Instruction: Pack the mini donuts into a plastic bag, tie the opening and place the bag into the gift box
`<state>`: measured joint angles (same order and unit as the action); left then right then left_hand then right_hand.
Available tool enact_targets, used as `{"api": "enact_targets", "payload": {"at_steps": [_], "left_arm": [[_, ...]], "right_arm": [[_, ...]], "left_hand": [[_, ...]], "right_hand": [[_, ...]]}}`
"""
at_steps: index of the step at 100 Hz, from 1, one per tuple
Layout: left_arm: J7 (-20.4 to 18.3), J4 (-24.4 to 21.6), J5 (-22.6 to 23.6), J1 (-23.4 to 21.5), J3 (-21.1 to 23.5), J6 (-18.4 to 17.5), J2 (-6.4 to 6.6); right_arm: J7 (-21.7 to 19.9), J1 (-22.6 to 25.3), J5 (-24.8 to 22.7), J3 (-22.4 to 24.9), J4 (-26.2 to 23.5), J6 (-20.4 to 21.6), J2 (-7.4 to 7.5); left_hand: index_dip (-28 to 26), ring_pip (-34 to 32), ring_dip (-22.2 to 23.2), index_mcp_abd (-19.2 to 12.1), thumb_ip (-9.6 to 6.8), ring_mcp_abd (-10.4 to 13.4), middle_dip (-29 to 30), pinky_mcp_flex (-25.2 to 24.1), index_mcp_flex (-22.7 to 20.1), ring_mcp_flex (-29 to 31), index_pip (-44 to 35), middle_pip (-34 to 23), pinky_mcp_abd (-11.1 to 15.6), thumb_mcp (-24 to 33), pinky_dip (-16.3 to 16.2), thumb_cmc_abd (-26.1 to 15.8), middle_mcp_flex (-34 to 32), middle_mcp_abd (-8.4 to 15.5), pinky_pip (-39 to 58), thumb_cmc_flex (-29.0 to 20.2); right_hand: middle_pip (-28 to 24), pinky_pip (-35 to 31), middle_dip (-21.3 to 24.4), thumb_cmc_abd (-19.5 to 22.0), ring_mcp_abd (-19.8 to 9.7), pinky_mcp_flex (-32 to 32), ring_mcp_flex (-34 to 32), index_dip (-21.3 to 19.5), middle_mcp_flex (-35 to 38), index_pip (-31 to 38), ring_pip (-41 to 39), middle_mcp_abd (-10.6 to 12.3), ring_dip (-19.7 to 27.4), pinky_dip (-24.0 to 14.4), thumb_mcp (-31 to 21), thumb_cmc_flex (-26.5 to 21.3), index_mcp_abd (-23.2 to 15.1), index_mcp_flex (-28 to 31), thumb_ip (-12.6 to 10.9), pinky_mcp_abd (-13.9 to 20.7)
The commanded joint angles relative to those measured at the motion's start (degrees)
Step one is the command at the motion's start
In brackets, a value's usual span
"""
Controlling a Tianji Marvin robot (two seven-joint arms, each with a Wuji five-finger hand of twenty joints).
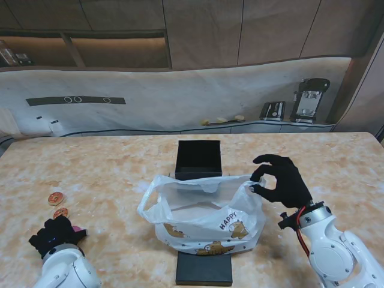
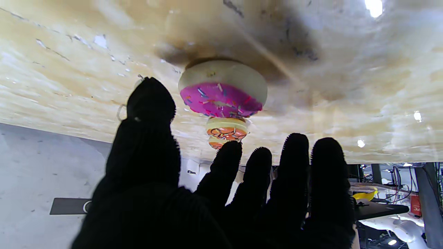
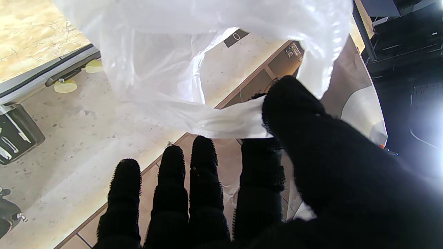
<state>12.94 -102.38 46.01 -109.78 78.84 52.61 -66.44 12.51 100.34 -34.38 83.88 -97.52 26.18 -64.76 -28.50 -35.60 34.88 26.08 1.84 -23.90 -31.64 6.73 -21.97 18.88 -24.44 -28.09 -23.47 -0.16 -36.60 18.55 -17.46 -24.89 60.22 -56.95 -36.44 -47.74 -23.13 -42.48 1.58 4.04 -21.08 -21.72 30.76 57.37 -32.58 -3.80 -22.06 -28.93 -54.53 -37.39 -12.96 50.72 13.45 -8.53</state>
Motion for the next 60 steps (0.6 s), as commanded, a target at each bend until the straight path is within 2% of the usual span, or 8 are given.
{"api": "enact_targets", "payload": {"at_steps": [1,33,50,60], "left_arm": [[-0.4,0.4,-0.6,0.4,-0.4,0.7,-0.6],[2.8,2.5,-4.3,1.0,-0.6,2.3,-2.18],[3.6,3.7,-5.6,1.5,-0.6,2.7,-2.65],[3.9,4.3,-6.0,1.7,-0.7,2.8,-2.84]], "right_arm": [[-0.8,0.2,0.0,-0.2,0.1,0.0,-0.18],[-1.4,0.0,0.2,-0.2,0.1,-0.1,-0.09],[-1.4,0.0,0.1,-0.5,0.1,-0.3,-0.07],[-1.5,0.0,0.0,-0.5,0.1,-0.4,-0.03]], "left_hand": [[-0.9,-1.1,1.2,2.1,-0.89,-1.4,-0.8,0.1,2.8,1.1,-1.7,-0.4,-1.5,-0.1,1.2,-1.2,-0.5,-1.3,1.1,-0.1],[-5.2,-4.3,3.5,1.1,-1.08,-0.8,-3.5,3.2,4.6,3.3,-9.3,-3.4,-2.4,0.2,2.4,-1.4,-2.0,-0.4,2.7,-1.3],[-6.3,-5.3,4.2,0.5,-1.17,-0.3,-4.1,4.4,5.9,4.0,-11.1,-4.3,-2.0,0.5,2.2,-1.1,-2.2,0.2,3.6,-2.2],[-9.2,-7.3,5.7,-0.4,-1.38,0.3,-5.8,5.5,7.5,4.9,-14.9,-6.0,-0.9,1.8,1.4,-0.4,-2.3,1.1,5.4,-3.8]], "right_hand": [[0.5,-0.9,0.7,-0.2,-0.3,0.0,-0.6,-0.1,1.7,1.2,0.4,0.6,-0.9,0.5,-1.5,-1.6,-3.2,1.7,0.0,0.2],[0.5,-0.9,0.7,-0.2,-0.3,-0.1,-0.7,0.0,1.8,1.1,0.4,0.6,-0.9,0.5,-1.4,-1.5,-3.1,1.7,0.1,0.2],[0.5,-0.9,0.8,-0.4,-0.2,-0.1,-0.7,0.1,1.8,1.1,0.4,0.5,-0.9,0.5,-1.5,-1.5,-3.2,1.8,0.1,0.1],[0.5,-0.9,0.7,-0.5,-0.2,-0.1,-0.8,0.1,1.9,1.1,0.4,0.6,-0.9,0.5,-1.5,-1.5,-3.3,1.9,0.1,0.1]]}}
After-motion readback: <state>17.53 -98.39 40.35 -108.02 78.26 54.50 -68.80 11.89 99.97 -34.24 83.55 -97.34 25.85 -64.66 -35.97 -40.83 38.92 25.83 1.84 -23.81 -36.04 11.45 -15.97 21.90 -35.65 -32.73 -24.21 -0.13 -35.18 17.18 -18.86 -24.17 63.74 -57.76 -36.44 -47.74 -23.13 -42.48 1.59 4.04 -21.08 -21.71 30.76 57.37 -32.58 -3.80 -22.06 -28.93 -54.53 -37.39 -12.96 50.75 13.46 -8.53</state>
